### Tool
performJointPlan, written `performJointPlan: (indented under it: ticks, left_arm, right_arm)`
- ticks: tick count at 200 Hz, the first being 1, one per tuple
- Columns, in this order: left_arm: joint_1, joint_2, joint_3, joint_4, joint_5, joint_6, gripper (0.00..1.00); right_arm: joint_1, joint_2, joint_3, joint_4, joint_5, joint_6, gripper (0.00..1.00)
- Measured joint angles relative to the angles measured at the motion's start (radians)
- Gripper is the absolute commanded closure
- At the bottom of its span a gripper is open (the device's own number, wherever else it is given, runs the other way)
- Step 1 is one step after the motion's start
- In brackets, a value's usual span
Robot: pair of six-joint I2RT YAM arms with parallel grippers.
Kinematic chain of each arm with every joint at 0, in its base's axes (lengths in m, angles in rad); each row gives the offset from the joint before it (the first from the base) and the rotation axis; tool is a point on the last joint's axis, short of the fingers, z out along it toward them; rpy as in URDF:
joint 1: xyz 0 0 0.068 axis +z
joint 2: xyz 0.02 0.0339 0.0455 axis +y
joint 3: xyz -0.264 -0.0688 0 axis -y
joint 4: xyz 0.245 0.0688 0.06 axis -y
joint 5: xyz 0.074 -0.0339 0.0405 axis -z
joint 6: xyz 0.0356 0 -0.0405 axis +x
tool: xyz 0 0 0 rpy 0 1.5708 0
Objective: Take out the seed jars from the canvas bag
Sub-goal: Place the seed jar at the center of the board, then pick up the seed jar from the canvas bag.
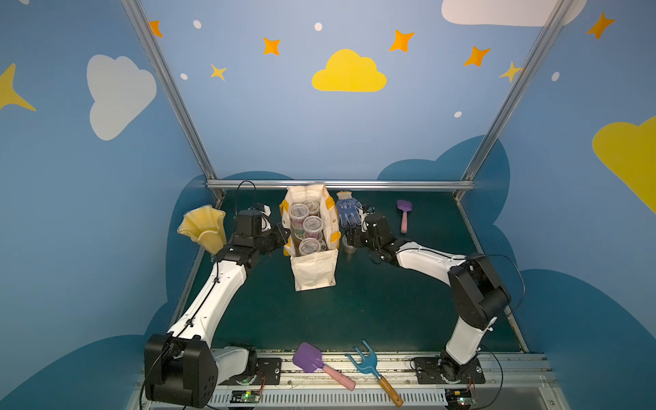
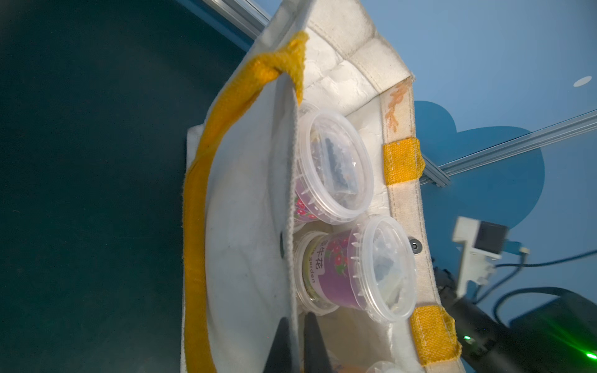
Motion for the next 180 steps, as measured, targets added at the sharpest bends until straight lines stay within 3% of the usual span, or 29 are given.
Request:
performJointPlan:
  ticks: [30, 71, 126, 180]
  left_arm:
    - [0.0, 0.0, 0.0, 0.0, 0.0, 0.002, 0.95]
    - [0.0, -0.01, -0.011, 0.004, -0.002, 0.003, 0.96]
    - [0.0, -0.02, -0.019, 0.003, -0.002, 0.002, 0.96]
    - [-0.001, -0.035, -0.024, -0.005, -0.003, 0.003, 0.96]
  right_arm:
    - [-0.004, -0.135, 0.043, -0.03, -0.077, -0.003, 0.24]
    - [0.026, -0.145, 0.277, -0.184, -0.217, -0.069, 0.23]
    - [0.127, 0.062, 0.626, -0.399, -0.394, -0.235, 0.21]
    - [0.152, 0.309, 0.829, -0.588, -0.412, -0.324, 0.18]
